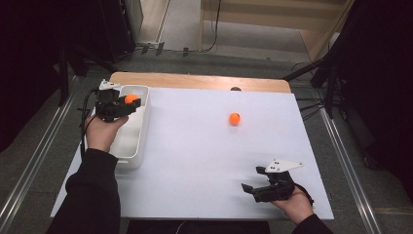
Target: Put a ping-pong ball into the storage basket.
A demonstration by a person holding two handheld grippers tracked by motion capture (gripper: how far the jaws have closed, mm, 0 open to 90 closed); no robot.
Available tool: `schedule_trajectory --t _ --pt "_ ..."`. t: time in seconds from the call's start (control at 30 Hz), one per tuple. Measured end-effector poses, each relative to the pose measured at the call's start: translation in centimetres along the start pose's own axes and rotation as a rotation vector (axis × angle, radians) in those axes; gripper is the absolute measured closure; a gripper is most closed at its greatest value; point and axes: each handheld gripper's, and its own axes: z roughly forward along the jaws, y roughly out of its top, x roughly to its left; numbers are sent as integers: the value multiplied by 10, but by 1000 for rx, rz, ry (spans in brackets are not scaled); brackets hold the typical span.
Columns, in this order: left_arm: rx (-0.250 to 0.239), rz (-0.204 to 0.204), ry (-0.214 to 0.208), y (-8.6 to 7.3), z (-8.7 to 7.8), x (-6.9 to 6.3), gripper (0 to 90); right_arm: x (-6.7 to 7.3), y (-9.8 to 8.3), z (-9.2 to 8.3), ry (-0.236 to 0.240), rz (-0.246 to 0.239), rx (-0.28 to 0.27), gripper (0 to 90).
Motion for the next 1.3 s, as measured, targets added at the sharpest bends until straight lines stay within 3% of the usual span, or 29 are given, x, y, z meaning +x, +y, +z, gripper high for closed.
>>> schedule_trajectory --t 0.2,0.8,1.07,1.17,1.3 --pt "30 -19 -5 -5 8 2 503 0 0 0 3 -1 1 123" --pt "65 -34 47 -11 18 4 502 0 0 0 3 -6 2 123" --pt "61 -50 40 -11 17 7 499 0 0 0 4 -5 2 123" --pt "47 -47 49 -10 17 5 478 0 0 0 4 -8 1 123" --pt "31 -53 28 -9 13 7 424 1 0 0 1 -5 1 123"
